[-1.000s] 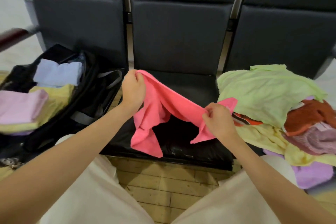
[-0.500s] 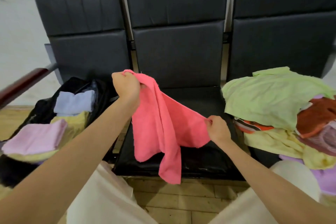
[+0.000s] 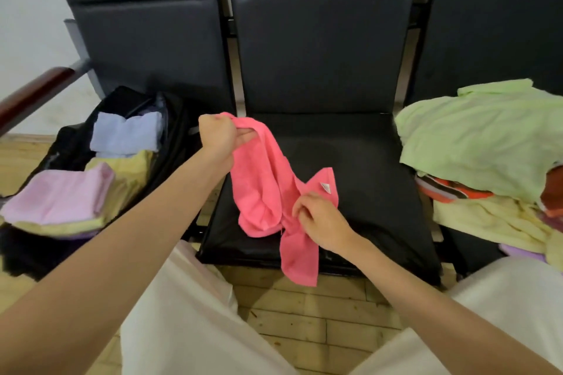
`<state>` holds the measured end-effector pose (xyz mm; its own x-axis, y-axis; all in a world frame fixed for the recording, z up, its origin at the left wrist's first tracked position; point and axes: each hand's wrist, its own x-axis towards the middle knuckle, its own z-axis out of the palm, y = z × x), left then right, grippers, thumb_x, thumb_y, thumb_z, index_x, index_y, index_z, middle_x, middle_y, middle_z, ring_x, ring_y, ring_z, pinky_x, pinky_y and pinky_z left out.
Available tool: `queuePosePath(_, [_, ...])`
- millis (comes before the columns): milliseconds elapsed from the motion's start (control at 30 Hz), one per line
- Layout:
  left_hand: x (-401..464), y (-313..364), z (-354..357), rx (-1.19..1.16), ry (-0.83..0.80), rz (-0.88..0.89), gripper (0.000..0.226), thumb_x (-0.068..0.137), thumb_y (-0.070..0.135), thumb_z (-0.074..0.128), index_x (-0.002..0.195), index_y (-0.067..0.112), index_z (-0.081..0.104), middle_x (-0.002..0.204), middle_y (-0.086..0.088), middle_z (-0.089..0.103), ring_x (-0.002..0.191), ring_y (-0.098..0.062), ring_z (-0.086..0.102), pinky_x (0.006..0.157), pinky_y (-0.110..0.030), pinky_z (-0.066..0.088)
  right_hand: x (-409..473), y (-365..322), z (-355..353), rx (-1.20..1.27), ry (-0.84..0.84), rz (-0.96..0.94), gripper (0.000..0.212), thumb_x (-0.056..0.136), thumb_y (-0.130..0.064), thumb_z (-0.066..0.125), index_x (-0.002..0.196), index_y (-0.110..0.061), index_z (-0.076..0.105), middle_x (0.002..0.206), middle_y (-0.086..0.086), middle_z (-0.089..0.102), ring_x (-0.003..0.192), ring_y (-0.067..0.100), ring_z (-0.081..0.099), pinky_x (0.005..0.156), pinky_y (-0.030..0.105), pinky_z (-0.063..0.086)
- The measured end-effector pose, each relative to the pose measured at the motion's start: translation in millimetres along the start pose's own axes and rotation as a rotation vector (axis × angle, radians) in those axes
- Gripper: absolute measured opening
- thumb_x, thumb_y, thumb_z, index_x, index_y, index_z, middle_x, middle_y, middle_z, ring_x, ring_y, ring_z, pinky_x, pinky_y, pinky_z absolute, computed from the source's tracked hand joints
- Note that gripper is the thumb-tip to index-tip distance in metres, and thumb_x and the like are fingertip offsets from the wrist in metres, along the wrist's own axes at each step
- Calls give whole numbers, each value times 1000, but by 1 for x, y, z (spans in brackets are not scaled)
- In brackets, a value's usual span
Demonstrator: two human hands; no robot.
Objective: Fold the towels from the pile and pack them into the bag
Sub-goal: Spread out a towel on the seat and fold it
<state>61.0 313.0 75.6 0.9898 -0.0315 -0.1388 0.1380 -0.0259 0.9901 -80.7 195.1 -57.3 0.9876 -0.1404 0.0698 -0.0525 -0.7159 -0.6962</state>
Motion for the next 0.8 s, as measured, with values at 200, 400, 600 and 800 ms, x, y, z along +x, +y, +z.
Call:
queuePosePath(200, [13,-16,-14,60,-36,42,28,98,-3,32,90,-3,58,102,-28,64,84,-31,70,61,-29,60,17,8,47,-18,-121,154,24,85,-3,45,75,1,67,80,11,67,83,17,54,77,41,47])
queuePosePath(400, [11,-15,-24,70,-66,53,33,99,-2,30,81,1,57,92,-25,65,77,-26,70,58,-24,57,34,-4,72,-63,14,381,38,87,-35,58,59,-12,48,67,7,59,68,27,62,57,36,49])
queuePosePath(600, [10,-15,-38,20,-31,56,34,99,-4,29,79,3,55,80,-19,64,56,-12,68,53,-20,54,53,-11,85,-38,45,605,27,78,-37,63,80,-11,56,98,14,62,97,33,58,88,45,49])
queuePosePath(800, [11,-17,-61,4,35,30,29,98,-4,30,86,1,56,85,-19,64,67,-19,69,60,-24,58,53,-17,67,254,116,580,35,86,-15,59,55,-15,44,57,1,49,58,18,51,64,31,39])
